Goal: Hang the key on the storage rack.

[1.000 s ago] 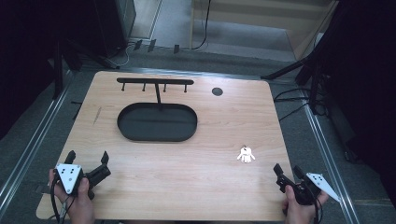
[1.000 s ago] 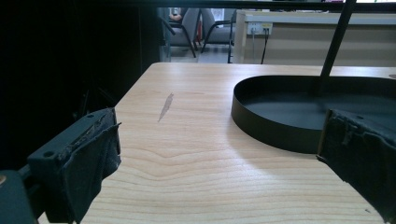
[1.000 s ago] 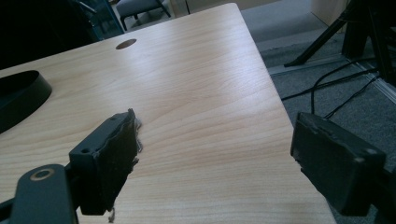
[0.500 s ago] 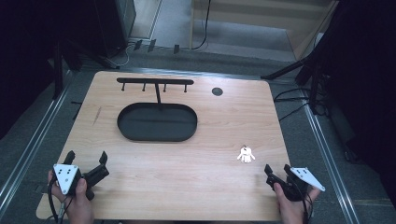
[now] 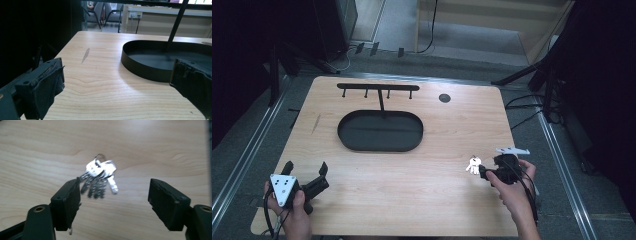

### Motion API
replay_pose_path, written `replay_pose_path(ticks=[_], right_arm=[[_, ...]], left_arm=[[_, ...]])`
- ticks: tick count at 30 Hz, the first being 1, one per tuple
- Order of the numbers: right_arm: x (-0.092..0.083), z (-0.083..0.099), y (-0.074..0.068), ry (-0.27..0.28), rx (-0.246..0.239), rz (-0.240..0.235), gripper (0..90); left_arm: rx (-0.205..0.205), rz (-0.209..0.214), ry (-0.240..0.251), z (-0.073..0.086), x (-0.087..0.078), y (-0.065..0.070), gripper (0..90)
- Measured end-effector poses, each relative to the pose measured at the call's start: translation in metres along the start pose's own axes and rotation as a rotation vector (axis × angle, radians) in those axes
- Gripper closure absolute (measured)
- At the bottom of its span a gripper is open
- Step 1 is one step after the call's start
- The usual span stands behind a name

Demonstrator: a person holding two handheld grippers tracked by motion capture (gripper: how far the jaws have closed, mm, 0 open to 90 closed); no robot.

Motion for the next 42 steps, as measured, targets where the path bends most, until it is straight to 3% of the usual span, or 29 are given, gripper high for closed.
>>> replay_pose_path(ticks=[1,2,5,7,10,13,15,20,25,31,33,35,38,42], right_arm=[[0.005,-0.009,-0.002,-0.071,0.039,0.03,29.1],[0.007,-0.012,-0.002,-0.099,0.06,0.02,28.3],[0.014,-0.022,-0.007,-0.202,0.173,-0.058,25.8],[0.02,-0.025,-0.008,-0.245,0.191,-0.026,24.1],[0.03,-0.029,-0.013,-0.267,0.228,0.026,24.7],[0.04,-0.03,-0.019,-0.293,0.211,0.1,26.2],[0.046,-0.028,-0.021,-0.32,0.205,0.123,25.9],[0.053,-0.028,-0.019,-0.351,0.229,0.128,24.6],[0.055,-0.029,-0.024,-0.348,0.236,0.114,25.1],[0.061,-0.027,-0.026,-0.354,0.249,0.163,32.3],[0.06,-0.027,-0.026,-0.345,0.242,0.186,37.5],[0.06,-0.026,-0.026,-0.333,0.206,0.196,44.4],[0.056,-0.025,-0.028,-0.331,0.173,0.179,64.4],[0.052,-0.023,-0.025,-0.345,0.127,0.134,80.2]], left_arm=[[-0.001,0.002,-0.003,0.0,0.0,0.0,0.0],[-0.002,0.004,-0.007,0.0,0.0,-0.001,0.0],[-0.001,0.006,-0.012,0.0,0.001,0.0,0.0],[0.005,0.005,-0.017,0.0,0.001,0.0,0.0],[0.014,0.004,-0.018,0.0,0.001,0.001,0.0],[0.013,0.004,-0.017,0.0,0.001,0.0,0.0],[0.01,0.004,-0.016,0.0,0.001,0.0,0.0],[0.018,0.004,-0.018,0.0,0.001,0.001,0.0],[0.018,0.003,-0.017,0.0,0.001,0.001,0.0],[0.019,0.004,-0.017,0.0,0.001,0.001,0.0],[0.018,0.004,-0.018,0.0,0.001,0.001,0.0],[0.018,0.004,-0.018,0.0,0.001,0.001,0.0],[0.016,0.004,-0.018,0.0,0.001,0.001,0.0],[0.017,0.004,-0.018,0.0,0.001,0.001,0.0]])
Point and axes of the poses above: each handheld gripper's, and its own axes: x roughly forward along the jaws, z roughly out of its underside, y roughly to its right, the point moved 4 cm from there along x, roughly forward along the jaws, and after that the axes turned 3 degrees about y, right-handed, at the moved point
